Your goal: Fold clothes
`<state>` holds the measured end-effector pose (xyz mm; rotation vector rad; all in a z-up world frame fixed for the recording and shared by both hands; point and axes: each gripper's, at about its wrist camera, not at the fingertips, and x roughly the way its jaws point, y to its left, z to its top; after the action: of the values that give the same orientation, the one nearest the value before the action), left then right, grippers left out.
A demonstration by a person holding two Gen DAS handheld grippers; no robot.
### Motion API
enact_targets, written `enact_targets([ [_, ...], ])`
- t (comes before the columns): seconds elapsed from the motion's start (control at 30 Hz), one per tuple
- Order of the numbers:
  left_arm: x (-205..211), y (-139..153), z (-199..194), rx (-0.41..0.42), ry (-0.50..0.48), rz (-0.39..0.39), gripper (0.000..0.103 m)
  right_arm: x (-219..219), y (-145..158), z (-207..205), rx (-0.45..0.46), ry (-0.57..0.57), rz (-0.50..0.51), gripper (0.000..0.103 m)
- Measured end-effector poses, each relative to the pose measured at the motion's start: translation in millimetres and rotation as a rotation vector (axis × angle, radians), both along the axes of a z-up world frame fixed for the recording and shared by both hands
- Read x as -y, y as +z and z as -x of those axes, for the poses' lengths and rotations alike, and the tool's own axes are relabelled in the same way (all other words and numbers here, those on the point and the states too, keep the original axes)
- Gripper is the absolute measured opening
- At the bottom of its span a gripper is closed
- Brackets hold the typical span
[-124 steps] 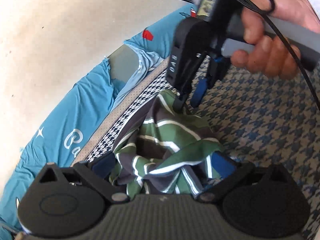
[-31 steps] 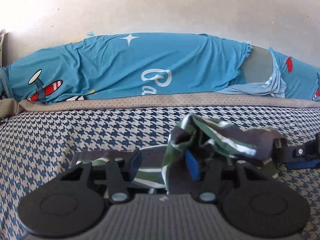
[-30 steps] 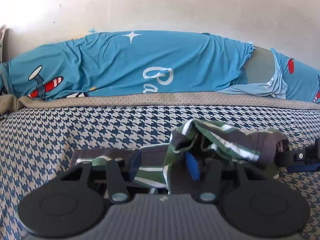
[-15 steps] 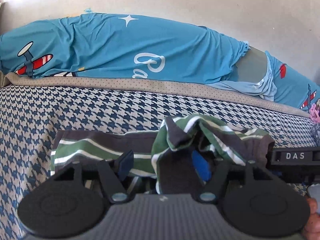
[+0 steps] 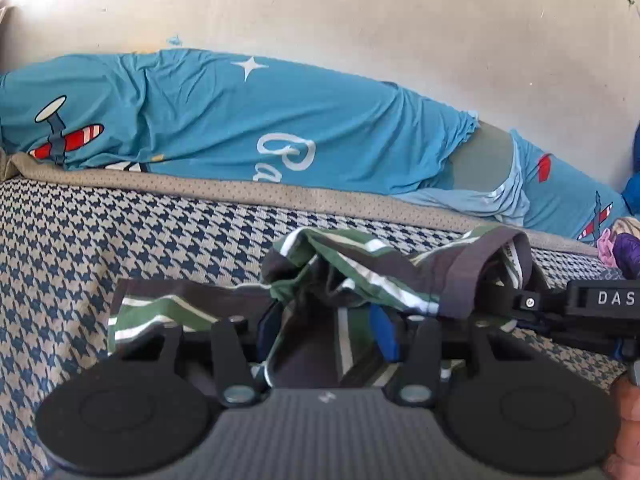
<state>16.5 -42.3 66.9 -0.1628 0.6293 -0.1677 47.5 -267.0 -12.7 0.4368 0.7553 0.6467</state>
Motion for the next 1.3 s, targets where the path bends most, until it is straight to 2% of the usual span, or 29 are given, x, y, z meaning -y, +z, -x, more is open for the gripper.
enact_targets([
  [0.33, -12, 46, 45, 0.122, -0.051, 0.0, 0.046, 19, 58, 45, 0.132, 0.111, -0.101, 0.009],
  [0.5, -11, 55, 67, 0.153, -0.082, -0.015, 0.055, 33, 76, 75, 0.198, 0.167, -0.102, 0.009],
  [0.6, -13, 55, 73, 0.142, -0.092, 0.031, 0.063, 45, 82, 84, 0.198, 0.182, -0.133, 0.009],
  [0.67, -14, 50, 75, 0.116, -0.091, 0.076, 0.074, 52, 84, 87, 0.191, 0.189, -0.153, 0.01],
  [0.73, -13, 44, 76, 0.089, -0.084, 0.101, 0.075, 52, 80, 83, 0.174, 0.154, -0.105, 0.013],
  [0.83, -10, 38, 76, 0.069, -0.087, 0.094, 0.075, 52, 70, 74, 0.131, 0.09, -0.032, 0.016],
  [0.97, -9, 34, 77, 0.058, -0.11, 0.083, 0.083, 53, 58, 61, 0.075, 0.005, 0.06, 0.018],
  [1.03, -9, 32, 77, 0.054, -0.11, 0.072, 0.084, 62, 57, 58, 0.068, -0.035, 0.051, 0.02],
  [1.2, -12, 25, 68, 0.022, -0.084, 0.08, 0.085, 70, 49, 54, 0.044, -0.059, 0.099, 0.022],
  [1.3, -12, 21, 65, -0.002, -0.078, 0.08, 0.087, 74, 45, 51, 0.035, -0.084, 0.126, 0.029],
])
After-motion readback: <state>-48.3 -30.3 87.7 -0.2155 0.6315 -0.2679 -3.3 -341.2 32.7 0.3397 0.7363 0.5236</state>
